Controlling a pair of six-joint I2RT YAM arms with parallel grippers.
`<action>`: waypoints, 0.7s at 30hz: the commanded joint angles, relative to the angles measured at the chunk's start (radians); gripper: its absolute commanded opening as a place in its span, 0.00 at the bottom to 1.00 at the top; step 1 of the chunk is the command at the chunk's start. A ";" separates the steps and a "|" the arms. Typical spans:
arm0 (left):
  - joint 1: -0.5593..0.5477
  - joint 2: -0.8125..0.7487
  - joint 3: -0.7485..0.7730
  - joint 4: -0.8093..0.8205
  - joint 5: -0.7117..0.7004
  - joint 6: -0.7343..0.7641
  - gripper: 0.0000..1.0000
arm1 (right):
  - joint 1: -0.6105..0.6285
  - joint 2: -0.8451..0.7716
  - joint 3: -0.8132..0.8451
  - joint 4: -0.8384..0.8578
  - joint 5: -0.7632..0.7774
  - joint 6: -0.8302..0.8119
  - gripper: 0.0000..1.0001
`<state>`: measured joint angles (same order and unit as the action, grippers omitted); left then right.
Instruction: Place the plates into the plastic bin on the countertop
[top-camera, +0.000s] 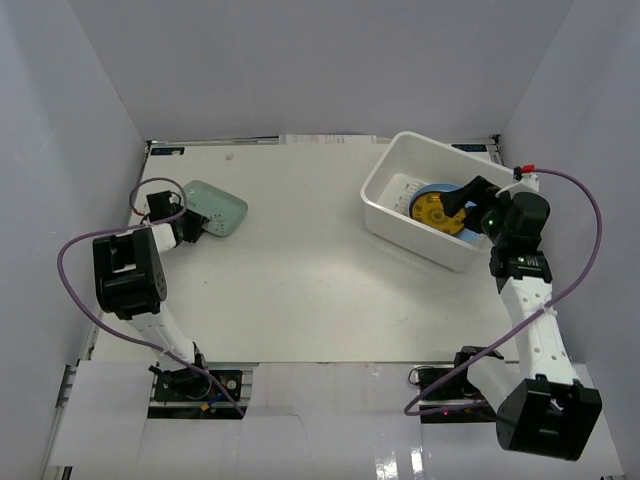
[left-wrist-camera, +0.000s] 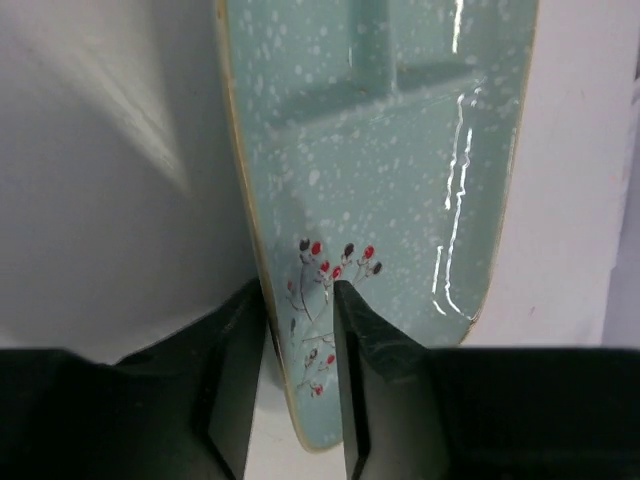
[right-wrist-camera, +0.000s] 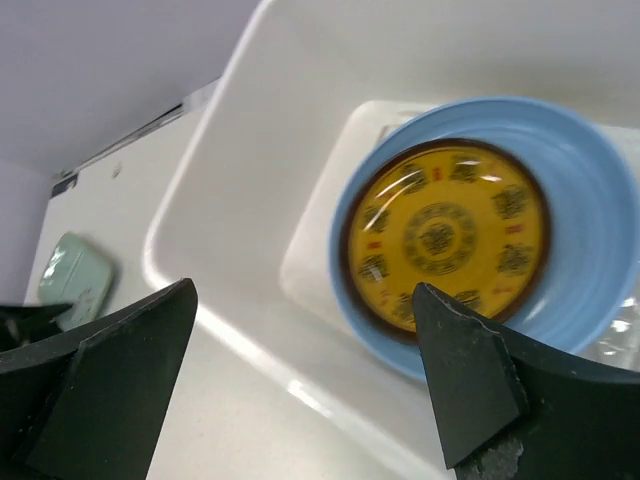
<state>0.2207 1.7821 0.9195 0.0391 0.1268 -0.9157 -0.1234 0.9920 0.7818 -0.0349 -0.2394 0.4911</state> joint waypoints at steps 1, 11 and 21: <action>-0.001 0.077 0.025 -0.016 0.054 -0.031 0.40 | 0.098 -0.075 -0.056 0.023 -0.061 0.024 0.94; -0.003 -0.076 -0.067 0.036 0.118 -0.005 0.00 | 0.565 -0.030 -0.029 0.102 0.040 0.041 0.95; -0.086 -0.495 -0.200 0.056 0.454 0.031 0.00 | 0.762 0.240 0.243 -0.043 0.032 -0.112 0.91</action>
<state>0.1707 1.4567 0.7128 -0.0029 0.3725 -0.9043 0.6308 1.2007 0.9554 -0.0307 -0.2127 0.4515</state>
